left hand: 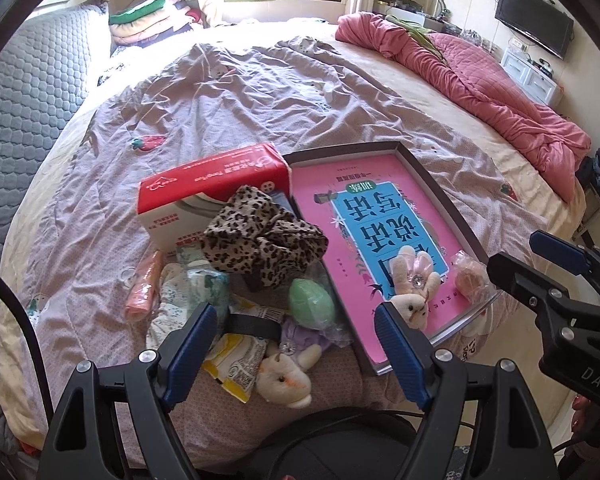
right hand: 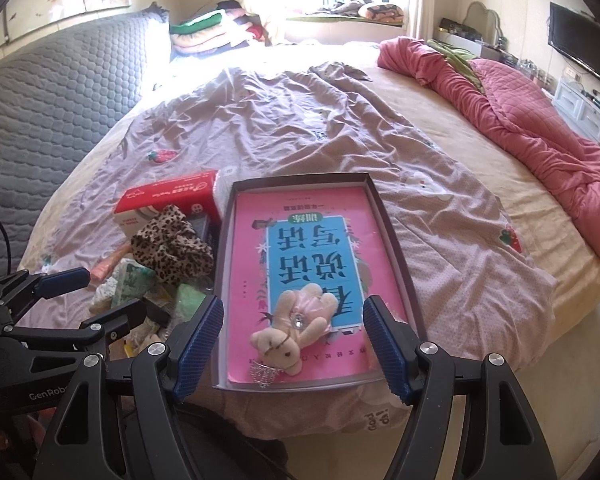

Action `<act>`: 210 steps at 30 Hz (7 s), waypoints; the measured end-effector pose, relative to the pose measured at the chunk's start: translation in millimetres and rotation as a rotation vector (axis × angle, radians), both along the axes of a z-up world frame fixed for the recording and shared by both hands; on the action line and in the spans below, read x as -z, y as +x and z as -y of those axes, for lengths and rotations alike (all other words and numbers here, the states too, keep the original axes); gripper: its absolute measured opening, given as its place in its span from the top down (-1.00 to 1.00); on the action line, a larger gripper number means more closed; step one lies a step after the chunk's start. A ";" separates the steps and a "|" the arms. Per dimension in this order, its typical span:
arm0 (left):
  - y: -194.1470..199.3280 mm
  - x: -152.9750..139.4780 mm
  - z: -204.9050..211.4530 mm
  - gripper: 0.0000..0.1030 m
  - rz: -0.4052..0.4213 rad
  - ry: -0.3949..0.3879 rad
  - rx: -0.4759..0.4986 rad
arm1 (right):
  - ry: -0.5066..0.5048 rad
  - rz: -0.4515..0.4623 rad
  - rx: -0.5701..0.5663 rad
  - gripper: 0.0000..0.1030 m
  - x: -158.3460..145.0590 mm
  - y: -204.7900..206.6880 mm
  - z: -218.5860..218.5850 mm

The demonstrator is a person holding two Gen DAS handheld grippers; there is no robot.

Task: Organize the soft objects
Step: 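Withdraw both tools from the tray back toward the remaining pile, then grasp the pink towel roll with the left tool while the right tool grasps the leopard scrunchie, then lift the towel roll and scrunchie with both tools toward the pink tray, then carry the pink towel roll with the left tool while the right tool carries the leopard scrunchie over the tray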

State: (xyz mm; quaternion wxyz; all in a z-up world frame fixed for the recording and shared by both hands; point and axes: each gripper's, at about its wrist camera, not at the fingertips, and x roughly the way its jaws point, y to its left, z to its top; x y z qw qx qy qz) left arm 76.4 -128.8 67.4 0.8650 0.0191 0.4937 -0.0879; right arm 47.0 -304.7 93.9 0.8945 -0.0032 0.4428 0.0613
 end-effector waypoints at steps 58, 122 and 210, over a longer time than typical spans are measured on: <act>30.9 81.8 -193.4 -0.56 -0.181 -0.226 -0.352 | -0.068 -0.087 -0.236 -0.43 50.0 16.2 -104.0; 83.8 133.4 -201.9 0.25 -0.313 -0.502 -0.303 | 0.014 -0.080 -0.218 0.59 91.4 110.0 -111.7; 41.3 51.2 65.5 0.25 -0.195 -0.236 0.138 | 0.229 0.029 0.053 0.59 27.8 32.6 75.9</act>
